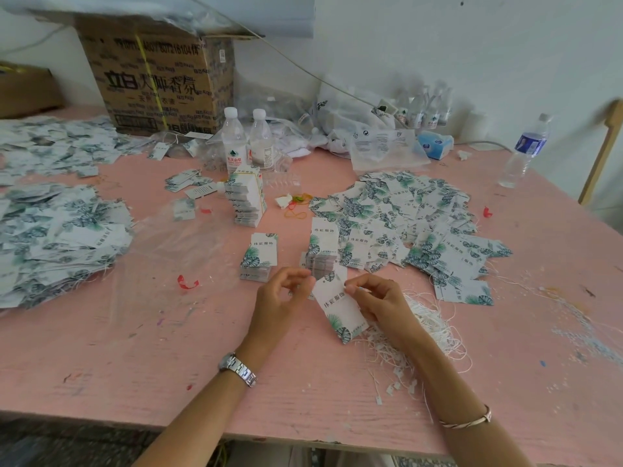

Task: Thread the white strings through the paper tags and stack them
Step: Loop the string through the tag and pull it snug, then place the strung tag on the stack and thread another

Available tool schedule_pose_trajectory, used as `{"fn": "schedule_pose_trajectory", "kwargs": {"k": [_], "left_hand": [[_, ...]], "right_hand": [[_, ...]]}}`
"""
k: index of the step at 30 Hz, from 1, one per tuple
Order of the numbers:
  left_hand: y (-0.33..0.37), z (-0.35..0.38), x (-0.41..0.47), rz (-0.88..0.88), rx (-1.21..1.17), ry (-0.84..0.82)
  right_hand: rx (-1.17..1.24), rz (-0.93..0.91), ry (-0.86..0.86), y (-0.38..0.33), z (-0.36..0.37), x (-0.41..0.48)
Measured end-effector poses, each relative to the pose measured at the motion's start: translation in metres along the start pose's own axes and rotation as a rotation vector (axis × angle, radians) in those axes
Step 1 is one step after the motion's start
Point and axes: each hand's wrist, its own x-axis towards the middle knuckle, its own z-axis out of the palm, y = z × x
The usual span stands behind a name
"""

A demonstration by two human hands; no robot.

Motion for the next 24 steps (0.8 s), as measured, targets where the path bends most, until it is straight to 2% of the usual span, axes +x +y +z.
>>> {"fn": "schedule_pose_trajectory", "kwargs": {"k": [5, 10, 24], "left_hand": [[-0.001, 0.001, 0.001, -0.05, -0.115, -0.046], [0.002, 0.001, 0.0, -0.025, -0.182, -0.056], [0.008, 0.003, -0.005, -0.053, -0.165, -0.165]], "right_hand": [[0.044, 0.047, -0.029, 0.0, 0.004, 0.0], [0.144, 0.063, -0.053, 0.0, 0.002, 0.001], [-0.073, 0.092, -0.15, 0.007, 0.005, 0.0]]}}
